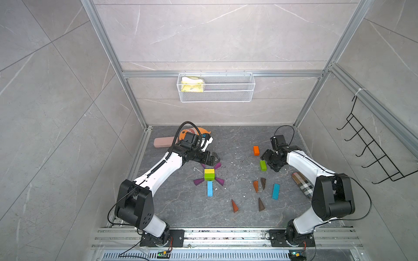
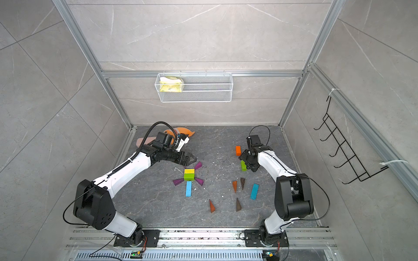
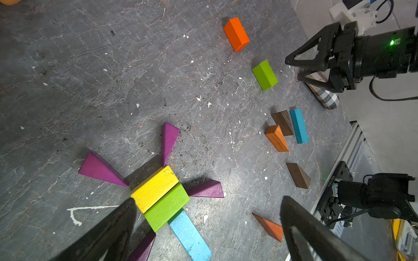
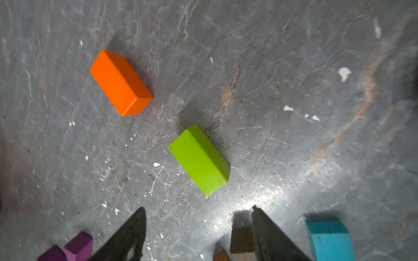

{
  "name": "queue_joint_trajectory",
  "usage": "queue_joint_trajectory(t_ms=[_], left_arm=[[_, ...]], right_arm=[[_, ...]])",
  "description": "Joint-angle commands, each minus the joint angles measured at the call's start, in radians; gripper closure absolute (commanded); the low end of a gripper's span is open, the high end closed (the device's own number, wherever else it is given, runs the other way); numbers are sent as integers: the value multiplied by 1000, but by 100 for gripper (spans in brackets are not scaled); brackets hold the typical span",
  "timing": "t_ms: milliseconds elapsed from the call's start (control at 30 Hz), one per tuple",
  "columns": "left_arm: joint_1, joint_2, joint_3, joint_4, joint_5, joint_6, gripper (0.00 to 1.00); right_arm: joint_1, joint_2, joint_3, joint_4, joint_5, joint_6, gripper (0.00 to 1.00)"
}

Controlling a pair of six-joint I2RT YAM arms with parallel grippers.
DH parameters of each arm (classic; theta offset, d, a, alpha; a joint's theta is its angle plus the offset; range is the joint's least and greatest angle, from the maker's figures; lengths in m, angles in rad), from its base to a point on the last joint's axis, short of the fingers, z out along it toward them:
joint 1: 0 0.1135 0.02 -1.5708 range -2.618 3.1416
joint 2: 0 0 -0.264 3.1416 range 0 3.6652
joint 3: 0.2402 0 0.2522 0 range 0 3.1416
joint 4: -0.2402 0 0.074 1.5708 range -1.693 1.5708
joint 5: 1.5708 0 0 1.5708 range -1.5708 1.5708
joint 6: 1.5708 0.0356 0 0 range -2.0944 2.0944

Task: Assemble a small pinwheel with building blocks
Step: Pick up the building block from the center of the board.

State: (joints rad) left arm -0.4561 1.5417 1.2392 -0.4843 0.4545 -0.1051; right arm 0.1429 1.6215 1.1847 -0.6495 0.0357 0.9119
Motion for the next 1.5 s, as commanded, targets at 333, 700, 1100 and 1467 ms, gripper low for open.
queue_joint_trajectory(t_ms=[333, 700, 1100, 1467], left_arm=[[-3, -40, 5, 33, 48, -18, 0], [-12, -49, -11, 68, 113, -27, 0], [-23, -49, -12, 73, 127, -35, 0], [-26, -51, -11, 76, 147, -41, 0]], right_arm=[[53, 119, 92, -99, 76, 392, 16], [55, 181, 54, -37, 59, 461, 13], [54, 250, 80, -23, 62, 480, 15], [44, 270, 84, -18, 64, 497, 22]])
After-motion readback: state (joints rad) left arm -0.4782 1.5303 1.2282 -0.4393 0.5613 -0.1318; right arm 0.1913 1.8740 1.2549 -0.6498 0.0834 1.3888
